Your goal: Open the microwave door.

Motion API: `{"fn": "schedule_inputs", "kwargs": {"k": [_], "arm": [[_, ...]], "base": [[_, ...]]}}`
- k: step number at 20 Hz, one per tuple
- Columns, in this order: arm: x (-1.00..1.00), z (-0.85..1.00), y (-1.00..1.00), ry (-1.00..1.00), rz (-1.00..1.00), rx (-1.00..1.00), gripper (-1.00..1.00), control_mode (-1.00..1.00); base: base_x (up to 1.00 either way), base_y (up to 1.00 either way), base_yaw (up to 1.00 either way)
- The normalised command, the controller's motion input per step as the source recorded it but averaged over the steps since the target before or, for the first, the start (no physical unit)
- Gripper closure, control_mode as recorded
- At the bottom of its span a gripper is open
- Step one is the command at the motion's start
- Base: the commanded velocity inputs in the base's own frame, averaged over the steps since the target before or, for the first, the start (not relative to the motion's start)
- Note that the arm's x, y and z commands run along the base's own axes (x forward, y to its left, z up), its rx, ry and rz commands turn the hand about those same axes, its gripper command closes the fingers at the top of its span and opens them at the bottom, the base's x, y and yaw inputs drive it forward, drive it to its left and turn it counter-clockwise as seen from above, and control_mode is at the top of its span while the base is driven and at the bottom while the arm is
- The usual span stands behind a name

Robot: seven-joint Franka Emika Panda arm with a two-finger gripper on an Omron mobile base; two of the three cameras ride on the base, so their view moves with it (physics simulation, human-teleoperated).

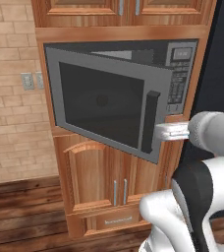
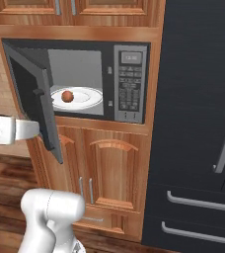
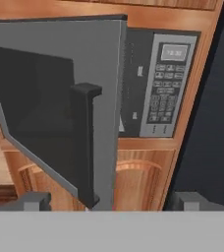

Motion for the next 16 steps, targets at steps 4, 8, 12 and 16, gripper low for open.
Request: {"fn": "schedule_inputs", "kwargs": {"k": [4,8,12,16], "arm": [[0.08,0.13,-1.0,0.16,0.04,0.31,-1.0,-1.0],[0.3,0.06,-0.86,0.17,0.2,0.59,-1.0,-1.0],[0.49,0.0,-0.36,0.16,0.22,0.61,-1.0,-1.0],[0.48,-0.02,0.0,0.16,0.18,0.45,-1.0,-1.0]], "base": [[0.0,0.0,0.0],[0.0,0.0,0.0],[0.0,0.0,0.0],[0.0,0.0,0.0]]}}
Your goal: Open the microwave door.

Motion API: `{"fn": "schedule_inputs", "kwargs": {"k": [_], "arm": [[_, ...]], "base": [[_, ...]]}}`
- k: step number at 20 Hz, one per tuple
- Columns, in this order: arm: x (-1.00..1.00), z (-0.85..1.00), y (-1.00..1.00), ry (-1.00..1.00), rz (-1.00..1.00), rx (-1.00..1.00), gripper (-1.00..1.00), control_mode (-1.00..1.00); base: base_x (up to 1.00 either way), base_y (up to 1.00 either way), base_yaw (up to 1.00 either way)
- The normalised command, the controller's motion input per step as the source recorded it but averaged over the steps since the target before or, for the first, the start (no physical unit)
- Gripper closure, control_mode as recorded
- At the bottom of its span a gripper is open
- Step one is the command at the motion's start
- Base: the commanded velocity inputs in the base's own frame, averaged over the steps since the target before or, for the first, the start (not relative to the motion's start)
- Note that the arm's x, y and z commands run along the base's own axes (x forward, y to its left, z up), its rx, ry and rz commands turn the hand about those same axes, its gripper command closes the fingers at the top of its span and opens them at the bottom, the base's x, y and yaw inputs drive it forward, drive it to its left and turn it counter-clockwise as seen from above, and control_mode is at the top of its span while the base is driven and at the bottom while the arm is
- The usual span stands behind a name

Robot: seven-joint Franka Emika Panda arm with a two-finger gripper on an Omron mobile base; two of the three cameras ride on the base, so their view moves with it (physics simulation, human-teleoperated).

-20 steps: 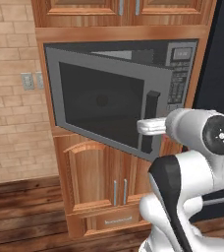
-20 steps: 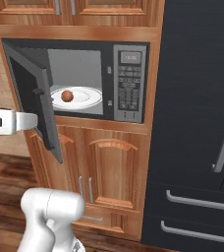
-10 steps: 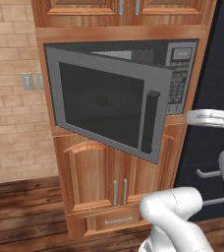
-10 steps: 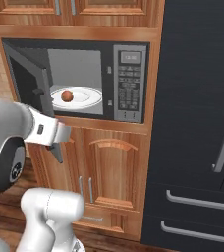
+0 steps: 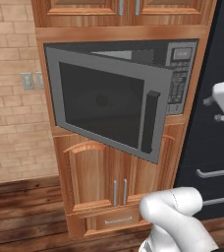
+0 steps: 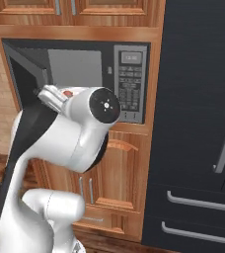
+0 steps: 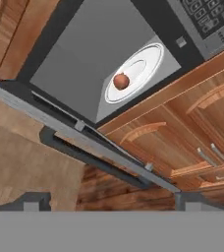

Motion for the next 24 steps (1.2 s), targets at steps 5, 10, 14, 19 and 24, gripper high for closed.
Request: {"fn": "schedule_inputs", "kwargs": {"k": [5,10,14,19,24], "arm": [[0.61,-0.32,0.31,0.11,0.06,0.26,-1.0,-1.0],[0.65,-0.14,0.1,0.05,0.08,0.2,-1.0,-1.0],[0.71,-0.09,0.03,0.08,0.1,0.06,-1.0,-1.0],[0.64,-0.01,0.0,0.06,0.11,0.05,-1.0,-1.0],[0.58,0.0,0.22,0.12,0.07,0.01,-1.0,-1.0]], "base": [[0.0,0.0,0.0],[0.0,0.0,0.0],[0.0,0.0,0.0],[0.0,0.0,0.0],[0.0,0.0,0.0]]}}
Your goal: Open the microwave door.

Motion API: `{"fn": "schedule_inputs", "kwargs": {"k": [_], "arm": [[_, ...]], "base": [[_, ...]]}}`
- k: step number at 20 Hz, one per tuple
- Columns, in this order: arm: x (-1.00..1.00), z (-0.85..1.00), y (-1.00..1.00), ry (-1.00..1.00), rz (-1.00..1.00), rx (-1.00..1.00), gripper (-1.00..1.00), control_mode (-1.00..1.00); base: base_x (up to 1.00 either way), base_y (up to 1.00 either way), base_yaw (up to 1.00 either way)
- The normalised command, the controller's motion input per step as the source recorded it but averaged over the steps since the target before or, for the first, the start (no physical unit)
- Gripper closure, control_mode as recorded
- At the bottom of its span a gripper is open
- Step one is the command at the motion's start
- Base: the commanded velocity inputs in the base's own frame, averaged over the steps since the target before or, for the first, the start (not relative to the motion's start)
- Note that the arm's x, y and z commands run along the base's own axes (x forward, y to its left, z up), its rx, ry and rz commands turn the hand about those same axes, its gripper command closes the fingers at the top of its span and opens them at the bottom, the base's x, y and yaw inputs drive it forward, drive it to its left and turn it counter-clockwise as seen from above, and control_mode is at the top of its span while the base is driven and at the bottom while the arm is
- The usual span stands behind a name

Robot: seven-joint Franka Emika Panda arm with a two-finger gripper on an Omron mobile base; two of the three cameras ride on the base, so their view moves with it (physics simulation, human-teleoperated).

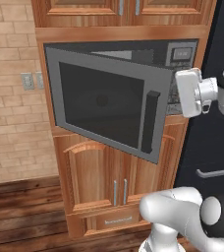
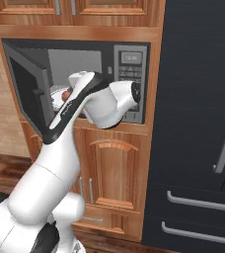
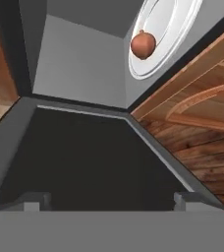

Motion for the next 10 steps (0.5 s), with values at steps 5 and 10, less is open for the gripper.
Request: {"fn": "schedule_inputs", "kwargs": {"k": [5,10], "arm": [[0.15,0.0,0.62,0.26,0.04,0.0,-1.0,-1.0],[0.0,0.0,0.78,0.28,0.04,0.0,-1.0,-1.0]], "base": [[0.0,0.0,0.0],[0.0,0.0,0.0]]}}
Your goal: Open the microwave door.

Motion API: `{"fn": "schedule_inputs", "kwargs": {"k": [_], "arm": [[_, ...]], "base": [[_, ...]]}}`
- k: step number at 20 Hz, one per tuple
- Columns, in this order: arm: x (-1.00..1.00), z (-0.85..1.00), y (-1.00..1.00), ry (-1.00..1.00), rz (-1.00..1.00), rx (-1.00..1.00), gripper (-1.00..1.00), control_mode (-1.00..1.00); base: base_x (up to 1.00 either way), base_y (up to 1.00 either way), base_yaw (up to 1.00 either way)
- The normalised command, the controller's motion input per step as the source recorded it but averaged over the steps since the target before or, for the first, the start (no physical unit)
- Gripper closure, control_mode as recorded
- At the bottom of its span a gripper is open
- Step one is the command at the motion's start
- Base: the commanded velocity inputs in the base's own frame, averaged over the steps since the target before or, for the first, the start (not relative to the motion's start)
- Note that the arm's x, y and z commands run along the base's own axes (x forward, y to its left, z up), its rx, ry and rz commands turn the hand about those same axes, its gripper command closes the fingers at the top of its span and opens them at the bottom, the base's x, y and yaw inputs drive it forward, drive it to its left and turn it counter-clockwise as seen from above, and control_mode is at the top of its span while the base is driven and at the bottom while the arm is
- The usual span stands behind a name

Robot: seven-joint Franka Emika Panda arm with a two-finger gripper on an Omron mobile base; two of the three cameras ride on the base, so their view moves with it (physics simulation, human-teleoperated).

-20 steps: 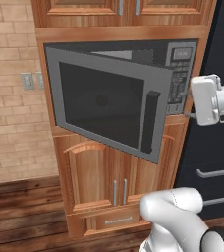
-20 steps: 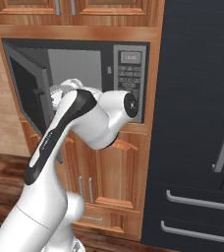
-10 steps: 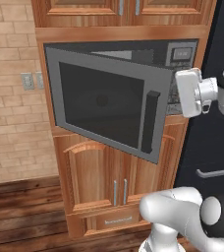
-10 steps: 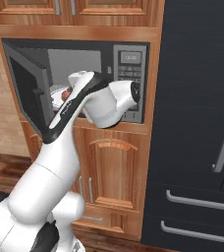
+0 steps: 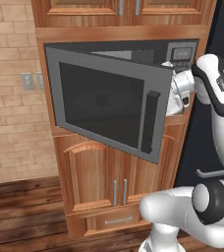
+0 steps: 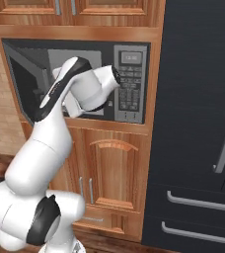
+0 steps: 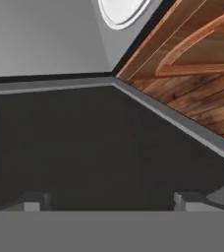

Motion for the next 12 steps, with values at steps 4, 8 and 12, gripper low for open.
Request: {"fn": "schedule_inputs", "kwargs": {"k": [4,8,12], "arm": [[-0.35,0.0,0.49,0.33,0.08,0.0,-1.0,-1.0],[-0.69,0.04,0.21,0.36,0.08,0.02,-1.0,-1.0],[-0.95,0.1,0.15,0.33,0.08,0.05,-1.0,-1.0]], "base": [[0.0,0.0,0.0],[0.0,0.0,0.0],[0.0,0.0,0.0]]}}
